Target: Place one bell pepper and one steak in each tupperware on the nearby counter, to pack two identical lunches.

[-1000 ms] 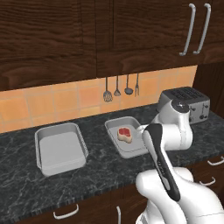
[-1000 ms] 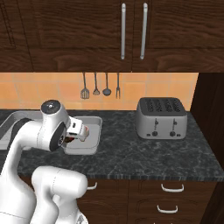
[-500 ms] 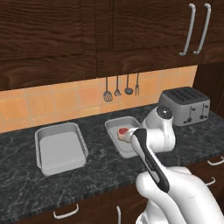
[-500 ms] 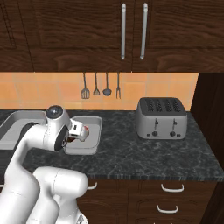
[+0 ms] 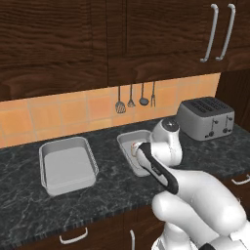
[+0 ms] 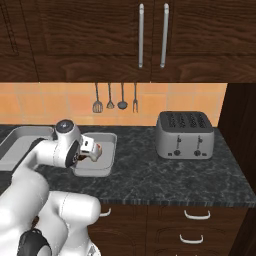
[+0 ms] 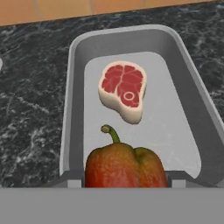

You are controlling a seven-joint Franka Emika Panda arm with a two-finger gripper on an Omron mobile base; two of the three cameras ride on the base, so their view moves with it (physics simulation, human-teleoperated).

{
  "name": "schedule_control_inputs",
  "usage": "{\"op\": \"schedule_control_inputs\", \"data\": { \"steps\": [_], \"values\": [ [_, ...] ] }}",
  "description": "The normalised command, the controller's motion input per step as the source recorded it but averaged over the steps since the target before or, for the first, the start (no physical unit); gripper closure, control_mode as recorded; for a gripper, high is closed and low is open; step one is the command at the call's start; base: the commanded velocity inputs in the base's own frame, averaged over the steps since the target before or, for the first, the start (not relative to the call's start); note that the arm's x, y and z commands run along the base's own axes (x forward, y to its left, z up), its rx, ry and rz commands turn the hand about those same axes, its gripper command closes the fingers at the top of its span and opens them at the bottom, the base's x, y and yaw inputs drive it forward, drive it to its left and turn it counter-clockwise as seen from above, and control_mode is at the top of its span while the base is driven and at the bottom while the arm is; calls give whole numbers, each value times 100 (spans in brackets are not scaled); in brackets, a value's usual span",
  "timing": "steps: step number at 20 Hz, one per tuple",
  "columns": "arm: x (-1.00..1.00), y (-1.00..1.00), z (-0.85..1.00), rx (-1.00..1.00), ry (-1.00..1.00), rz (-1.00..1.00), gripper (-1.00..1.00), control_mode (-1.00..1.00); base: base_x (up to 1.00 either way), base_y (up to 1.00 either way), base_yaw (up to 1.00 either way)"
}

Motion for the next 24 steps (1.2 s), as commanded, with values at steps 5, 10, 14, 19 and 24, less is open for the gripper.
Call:
{"op": "schedule_control_inputs", "data": {
  "steps": [5, 10, 14, 19, 24],
  "values": [
    [2, 3, -36, 0, 0, 0, 100, -100, 0, 0, 0],
    [14, 0, -24, 0, 0, 0, -100, -100, 0, 0, 0],
    [7, 0, 0, 0, 0, 0, -100, -100, 0, 0, 0],
    [-3, -2, 0, 0, 0, 0, -100, -100, 0, 0, 0],
    [-37, -27, 37, 3, -6, -1, -100, -100, 0, 0, 0]
  ]
}}
